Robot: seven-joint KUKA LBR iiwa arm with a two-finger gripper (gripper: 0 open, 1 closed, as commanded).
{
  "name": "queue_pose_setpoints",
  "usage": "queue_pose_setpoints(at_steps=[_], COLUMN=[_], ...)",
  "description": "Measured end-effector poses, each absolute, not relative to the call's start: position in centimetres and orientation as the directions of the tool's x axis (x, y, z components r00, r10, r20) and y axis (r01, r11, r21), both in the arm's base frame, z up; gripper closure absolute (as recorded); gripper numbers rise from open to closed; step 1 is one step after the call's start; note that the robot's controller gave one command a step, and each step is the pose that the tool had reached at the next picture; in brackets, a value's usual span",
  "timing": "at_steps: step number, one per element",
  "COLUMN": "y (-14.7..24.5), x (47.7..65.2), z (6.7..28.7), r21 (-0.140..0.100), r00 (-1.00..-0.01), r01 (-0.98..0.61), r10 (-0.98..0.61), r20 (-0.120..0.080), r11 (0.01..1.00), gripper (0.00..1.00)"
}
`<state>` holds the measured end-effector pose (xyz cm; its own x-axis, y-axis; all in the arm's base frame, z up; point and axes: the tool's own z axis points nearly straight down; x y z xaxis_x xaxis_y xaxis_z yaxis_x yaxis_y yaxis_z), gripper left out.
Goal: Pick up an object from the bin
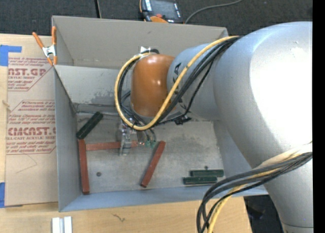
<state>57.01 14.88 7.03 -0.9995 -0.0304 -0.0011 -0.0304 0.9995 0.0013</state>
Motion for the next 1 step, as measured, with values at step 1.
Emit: queue_pose_setpoints(at_steps=[1], y=[14.54], x=[57.86], z=[21.26], r21=[0.003], r00=[-0.999], r01=[-0.030], r10=[-0.030], r20=[-0.010], r11=[1.000], gripper=[1.00])
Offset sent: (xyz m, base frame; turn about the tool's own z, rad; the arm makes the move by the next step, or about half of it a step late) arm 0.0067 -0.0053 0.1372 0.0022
